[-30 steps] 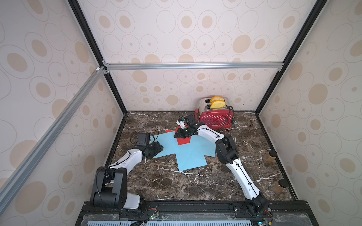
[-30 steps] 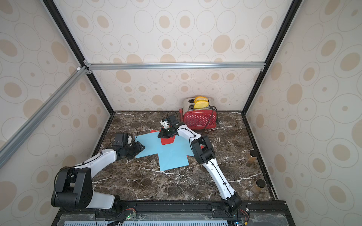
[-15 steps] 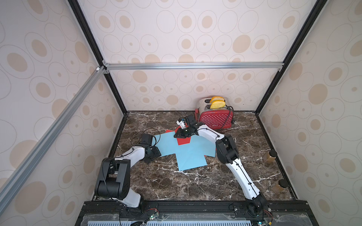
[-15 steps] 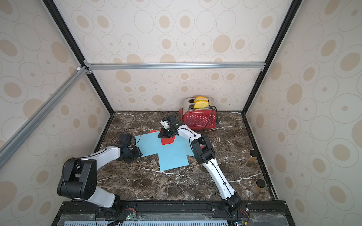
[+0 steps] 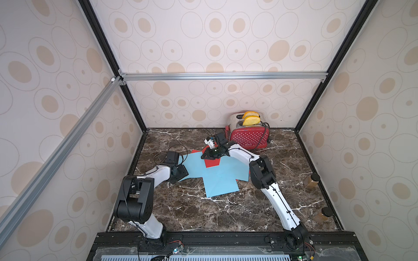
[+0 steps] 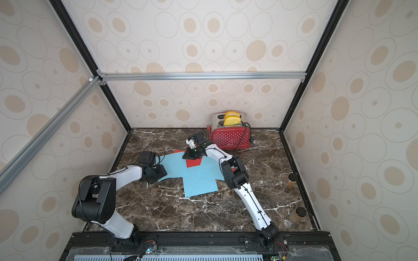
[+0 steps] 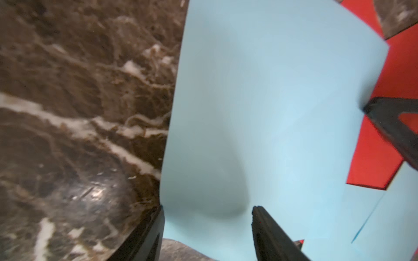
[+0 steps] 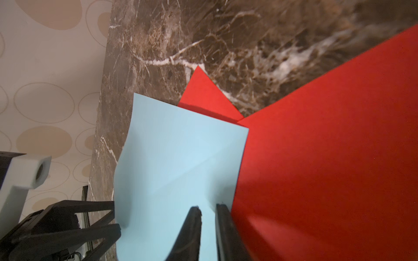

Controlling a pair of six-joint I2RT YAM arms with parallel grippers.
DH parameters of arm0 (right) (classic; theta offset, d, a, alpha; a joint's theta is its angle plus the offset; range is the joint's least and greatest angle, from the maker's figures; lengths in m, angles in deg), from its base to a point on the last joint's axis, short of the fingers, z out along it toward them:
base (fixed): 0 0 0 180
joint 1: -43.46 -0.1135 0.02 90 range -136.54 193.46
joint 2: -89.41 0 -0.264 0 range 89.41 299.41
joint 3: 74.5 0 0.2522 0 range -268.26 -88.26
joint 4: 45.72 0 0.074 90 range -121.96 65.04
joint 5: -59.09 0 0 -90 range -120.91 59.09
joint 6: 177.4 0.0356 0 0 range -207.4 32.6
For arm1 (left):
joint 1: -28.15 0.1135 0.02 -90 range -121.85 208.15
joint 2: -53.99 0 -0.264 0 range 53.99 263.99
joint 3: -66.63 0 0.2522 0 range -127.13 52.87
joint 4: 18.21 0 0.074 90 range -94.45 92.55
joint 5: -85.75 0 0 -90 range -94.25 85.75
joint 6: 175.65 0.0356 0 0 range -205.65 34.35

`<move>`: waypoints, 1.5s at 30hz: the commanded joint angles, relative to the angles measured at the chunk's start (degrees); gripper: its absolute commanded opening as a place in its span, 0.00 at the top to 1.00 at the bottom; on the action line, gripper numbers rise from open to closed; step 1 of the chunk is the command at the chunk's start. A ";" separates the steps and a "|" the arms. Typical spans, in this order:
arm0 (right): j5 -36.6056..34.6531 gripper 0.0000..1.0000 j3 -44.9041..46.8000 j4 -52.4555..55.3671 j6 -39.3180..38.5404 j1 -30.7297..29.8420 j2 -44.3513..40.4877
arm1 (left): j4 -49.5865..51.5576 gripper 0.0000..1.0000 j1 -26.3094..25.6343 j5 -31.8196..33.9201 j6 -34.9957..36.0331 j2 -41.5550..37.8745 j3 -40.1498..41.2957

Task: Sort the scattered colored papers by color
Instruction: Pick up the colored paper from the center of the board.

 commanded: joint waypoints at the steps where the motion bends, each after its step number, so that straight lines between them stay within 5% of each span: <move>1: -2.35 0.81 2.32 4.82 0.40 0.69 1.59 | -5.11 0.35 -0.39 -6.63 -4.83 2.65 4.46; 9: -2.09 0.81 2.33 4.70 0.57 0.79 1.58 | -34.06 0.34 -0.41 -19.22 -12.83 -0.51 12.84; 18: -1.71 0.81 2.68 4.46 0.62 0.84 1.48 | -38.53 0.31 0.31 -21.21 -12.72 -7.51 12.70; 22: -1.38 0.81 3.07 4.49 0.57 0.91 1.36 | -48.37 0.30 0.59 -21.41 -18.36 -5.12 15.01; 28: -0.76 0.81 4.50 4.04 0.60 1.27 0.68 | -57.28 0.31 1.36 -21.58 -15.59 4.33 15.52; 32: -0.33 0.81 4.88 4.27 0.40 1.44 0.43 | -57.28 0.27 3.48 -23.30 -16.68 1.30 12.65; 36: -0.11 0.81 5.31 4.27 0.06 1.45 0.45 | -42.99 0.13 3.57 -21.09 -6.68 -7.33 11.19; 45: 0.79 0.81 6.03 3.47 0.57 1.51 0.43 | -56.54 0.09 4.89 -24.79 -9.12 1.54 15.02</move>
